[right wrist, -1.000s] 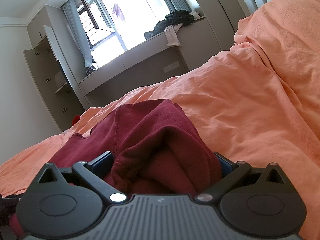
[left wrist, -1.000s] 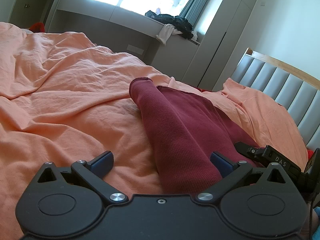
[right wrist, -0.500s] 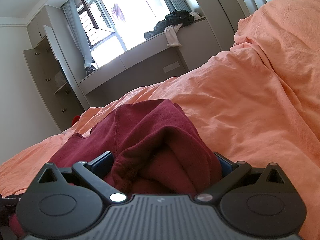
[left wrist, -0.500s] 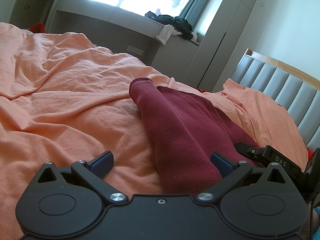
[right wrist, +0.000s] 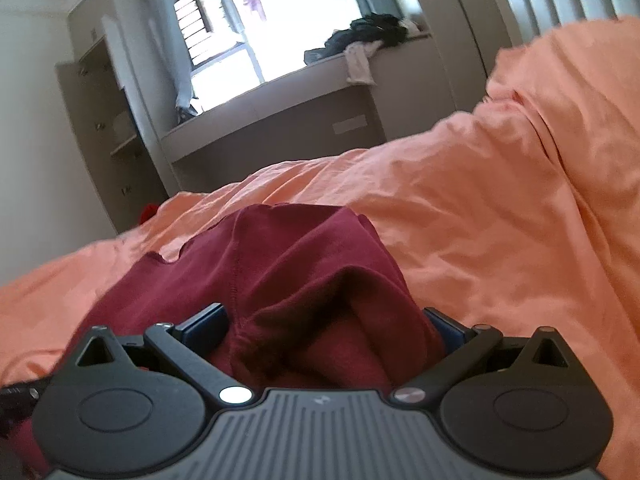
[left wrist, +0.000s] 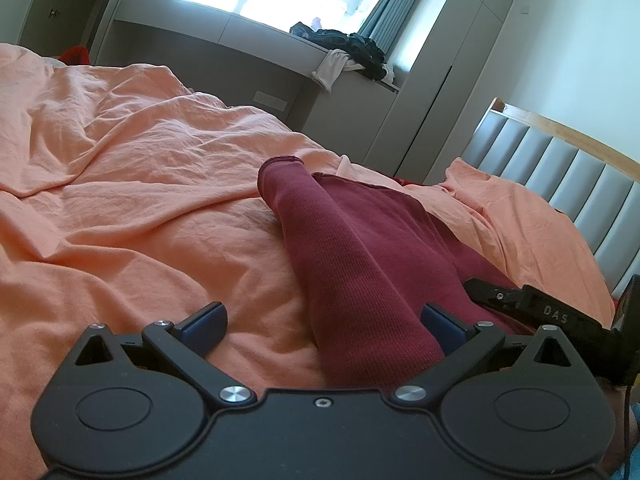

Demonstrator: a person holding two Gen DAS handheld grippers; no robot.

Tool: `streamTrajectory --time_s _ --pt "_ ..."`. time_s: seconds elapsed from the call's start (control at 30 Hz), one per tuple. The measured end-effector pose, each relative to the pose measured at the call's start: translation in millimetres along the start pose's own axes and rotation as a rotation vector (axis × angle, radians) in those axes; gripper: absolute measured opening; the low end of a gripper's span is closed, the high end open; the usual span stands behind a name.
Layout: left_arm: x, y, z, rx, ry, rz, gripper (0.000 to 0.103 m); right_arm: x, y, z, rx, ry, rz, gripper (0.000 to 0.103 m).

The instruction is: Fold small clothes

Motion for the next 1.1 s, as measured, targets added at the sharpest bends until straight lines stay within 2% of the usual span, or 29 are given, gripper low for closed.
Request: streamTrajectory --time_s 0.13,0.4,0.7,0.87,0.97,1.1 --pt "0 0 0 0.001 0.000 0.000 0.103 -5 -2 2 0.002 0.013 -0.046 0.103" --pt "-1 -1 0 0.001 0.003 -0.002 0.103 0 -1 4 -0.014 -0.008 -0.027 0.103" --pt "-4 -20 10 -0.083 0.057 -0.046 0.103 0 1 -3 0.014 -0.034 -0.010 0.090" --pt "-1 -26 23 -0.148 0.038 -0.039 0.102 -6 1 -9 0.029 -0.060 -0.030 0.073" --pt "4 -28 28 -0.170 0.033 -0.015 0.098 -7 1 -11 0.043 -0.067 -0.041 0.069" --pt "7 -31 30 -0.184 0.040 0.004 0.089 -8 2 -12 0.062 -0.058 -0.051 0.069"
Point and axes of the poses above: each gripper's, at about its wrist camera, not at the fingertips, and z roughly the way its jaws point, x to its right, y to its underside, the point moved 7 cm from there along z, roughly the way its jaws point, and after that the axes turned 13 degrees about y, right-handed, at the moved point
